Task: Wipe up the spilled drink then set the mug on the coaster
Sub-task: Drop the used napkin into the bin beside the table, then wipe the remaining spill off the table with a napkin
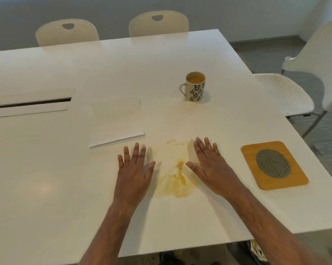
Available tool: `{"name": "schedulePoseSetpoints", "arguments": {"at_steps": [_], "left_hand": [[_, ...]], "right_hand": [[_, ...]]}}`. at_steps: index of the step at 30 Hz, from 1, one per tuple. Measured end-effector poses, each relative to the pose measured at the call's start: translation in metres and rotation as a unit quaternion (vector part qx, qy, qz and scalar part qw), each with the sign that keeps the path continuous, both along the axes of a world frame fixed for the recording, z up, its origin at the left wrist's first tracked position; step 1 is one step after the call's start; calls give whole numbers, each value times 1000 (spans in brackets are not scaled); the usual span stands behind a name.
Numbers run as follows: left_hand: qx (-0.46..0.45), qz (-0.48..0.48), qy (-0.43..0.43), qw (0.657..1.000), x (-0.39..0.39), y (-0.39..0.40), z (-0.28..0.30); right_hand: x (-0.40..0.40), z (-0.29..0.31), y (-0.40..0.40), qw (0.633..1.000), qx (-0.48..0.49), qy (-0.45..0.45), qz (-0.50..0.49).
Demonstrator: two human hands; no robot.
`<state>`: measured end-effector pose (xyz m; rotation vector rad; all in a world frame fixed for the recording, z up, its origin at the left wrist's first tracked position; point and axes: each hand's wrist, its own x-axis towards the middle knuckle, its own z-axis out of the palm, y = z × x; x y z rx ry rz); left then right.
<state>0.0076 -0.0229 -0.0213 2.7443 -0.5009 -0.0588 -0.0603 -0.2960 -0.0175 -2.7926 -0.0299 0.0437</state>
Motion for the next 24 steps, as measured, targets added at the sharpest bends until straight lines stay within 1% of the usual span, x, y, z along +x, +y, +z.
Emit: {"name": "schedulePoseSetpoints", "arguments": {"at_steps": [6, 11, 13, 14, 17, 19, 21, 24], "left_hand": [[-1, 13, 26, 1000, 9, 43, -11], [6, 10, 32, 999, 20, 57, -13], [-5, 10, 32, 999, 25, 60, -11], [-12, 12, 18, 1000, 27, 62, -10], [-10, 18, -97, 995, 37, 68, -2], [-16, 28, -150, 988, 50, 71, 3], [-19, 37, -163, 986, 64, 72, 10], [6, 31, -154, 988, 85, 71, 19]], "right_hand": [[29, 0, 32, 1000, 15, -1, 7], [49, 3, 59, 999, 32, 0, 15], [55, 3, 68, 999, 36, -3, 19], [57, 3, 72, 999, 42, -4, 19], [64, 3, 80, 998, 65, -13, 14], [69, 4, 85, 997, 73, -18, 10], [73, 5, 89, 997, 80, -19, 10], [77, 8, 94, 994, 109, -18, 11]]}}
